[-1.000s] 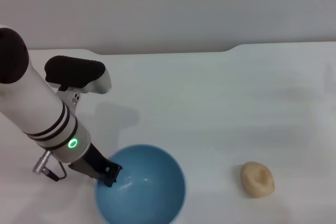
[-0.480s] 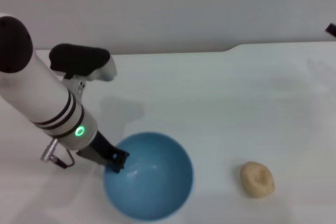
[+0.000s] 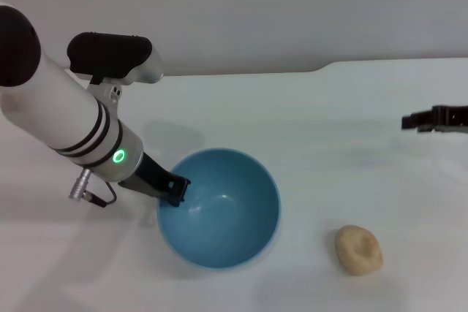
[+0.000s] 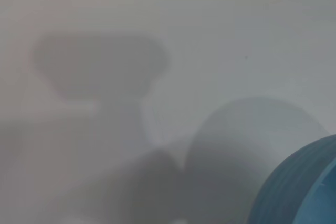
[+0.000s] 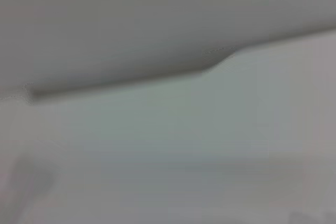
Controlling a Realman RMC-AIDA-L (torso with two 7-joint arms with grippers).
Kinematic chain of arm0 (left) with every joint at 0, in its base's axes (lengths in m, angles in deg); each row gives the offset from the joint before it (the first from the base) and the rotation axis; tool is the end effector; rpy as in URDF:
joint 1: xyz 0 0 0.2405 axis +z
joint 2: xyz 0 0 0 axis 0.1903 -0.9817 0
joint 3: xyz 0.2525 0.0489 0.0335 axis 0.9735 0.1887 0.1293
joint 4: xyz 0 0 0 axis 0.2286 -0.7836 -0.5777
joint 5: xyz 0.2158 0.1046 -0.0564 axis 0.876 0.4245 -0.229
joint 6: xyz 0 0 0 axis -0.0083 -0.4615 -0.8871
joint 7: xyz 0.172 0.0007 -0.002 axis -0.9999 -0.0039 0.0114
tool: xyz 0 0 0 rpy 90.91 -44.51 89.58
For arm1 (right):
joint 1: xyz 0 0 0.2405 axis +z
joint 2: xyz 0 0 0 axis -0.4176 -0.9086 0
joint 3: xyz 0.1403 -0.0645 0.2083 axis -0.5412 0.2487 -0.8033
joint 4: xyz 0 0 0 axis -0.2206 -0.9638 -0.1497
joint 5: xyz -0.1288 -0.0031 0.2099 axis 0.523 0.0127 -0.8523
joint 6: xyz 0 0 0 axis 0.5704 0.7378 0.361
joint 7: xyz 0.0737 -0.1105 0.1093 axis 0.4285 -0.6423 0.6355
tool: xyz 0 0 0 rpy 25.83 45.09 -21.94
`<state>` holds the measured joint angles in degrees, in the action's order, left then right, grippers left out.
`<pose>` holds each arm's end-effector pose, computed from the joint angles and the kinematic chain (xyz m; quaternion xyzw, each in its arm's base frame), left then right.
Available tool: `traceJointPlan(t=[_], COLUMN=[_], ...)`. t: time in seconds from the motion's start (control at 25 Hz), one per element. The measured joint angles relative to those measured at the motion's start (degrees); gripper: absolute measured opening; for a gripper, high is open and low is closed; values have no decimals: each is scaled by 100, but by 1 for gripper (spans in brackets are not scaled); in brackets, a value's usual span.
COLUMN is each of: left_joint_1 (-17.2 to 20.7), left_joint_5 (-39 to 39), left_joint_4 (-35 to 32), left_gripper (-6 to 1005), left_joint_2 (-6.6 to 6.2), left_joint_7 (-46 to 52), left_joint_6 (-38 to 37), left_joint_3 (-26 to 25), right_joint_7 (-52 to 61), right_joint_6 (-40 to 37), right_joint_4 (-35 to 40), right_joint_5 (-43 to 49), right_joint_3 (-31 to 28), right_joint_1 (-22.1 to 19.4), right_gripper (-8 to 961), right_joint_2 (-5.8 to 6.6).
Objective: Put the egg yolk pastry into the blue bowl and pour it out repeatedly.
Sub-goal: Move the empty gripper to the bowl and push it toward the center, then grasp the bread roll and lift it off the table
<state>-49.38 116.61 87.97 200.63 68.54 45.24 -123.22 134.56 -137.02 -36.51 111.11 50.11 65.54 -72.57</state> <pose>-0.1991 0.4064 -0.0913 -0.8218 -0.5061 0.1530 0.2125 0.3423 0.4509 0.0308 -0.7708 0.5801 0.0893 0.2478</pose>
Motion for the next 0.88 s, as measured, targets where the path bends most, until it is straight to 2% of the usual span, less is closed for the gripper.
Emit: traceJointPlan(t=[0.2, 0.32, 0.4, 0.44, 0.48, 0.64, 0.76, 0.88], left_joint_1=[26, 53, 57, 58, 58, 29, 12, 10], left_joint_5=[0, 0, 0, 1, 1, 1, 1, 1], left_joint_4=[2, 2, 0, 0, 0, -32, -30, -23], left_gripper=[3, 3, 3, 3, 3, 3, 3, 3], left_joint_2=[-5, -4, -4, -2, -2, -3, -2, -3], left_joint_7=[-33, -36, -38, -38, -38, -40, -41, -42], left_joint_6=[-146, -220, -252, -289, -289, -325, -352, -384], left_joint_3=[-37, -39, -39, -39, -39, -39, -39, -39], right_joint_7=[167, 237, 353, 493, 493, 794, 895, 907], right_joint_6=[-1317, -1690, -1763, -1776, -1776, -1790, -1824, -1891], right_joint_4=[450, 508, 559, 647, 647, 828, 874, 880], right_joint_5=[932, 1129, 1162, 1196, 1196, 1392, 1540, 1556], right_joint_3=[176, 572, 943, 1406, 1406, 2146, 2280, 2314], right_joint_1=[429, 609, 670, 701, 701, 719, 733, 770], right_gripper=[333, 333, 333, 332, 332, 332, 332, 332], right_joint_2=[-44, -101, -174, -292, -292, -572, -712, -801])
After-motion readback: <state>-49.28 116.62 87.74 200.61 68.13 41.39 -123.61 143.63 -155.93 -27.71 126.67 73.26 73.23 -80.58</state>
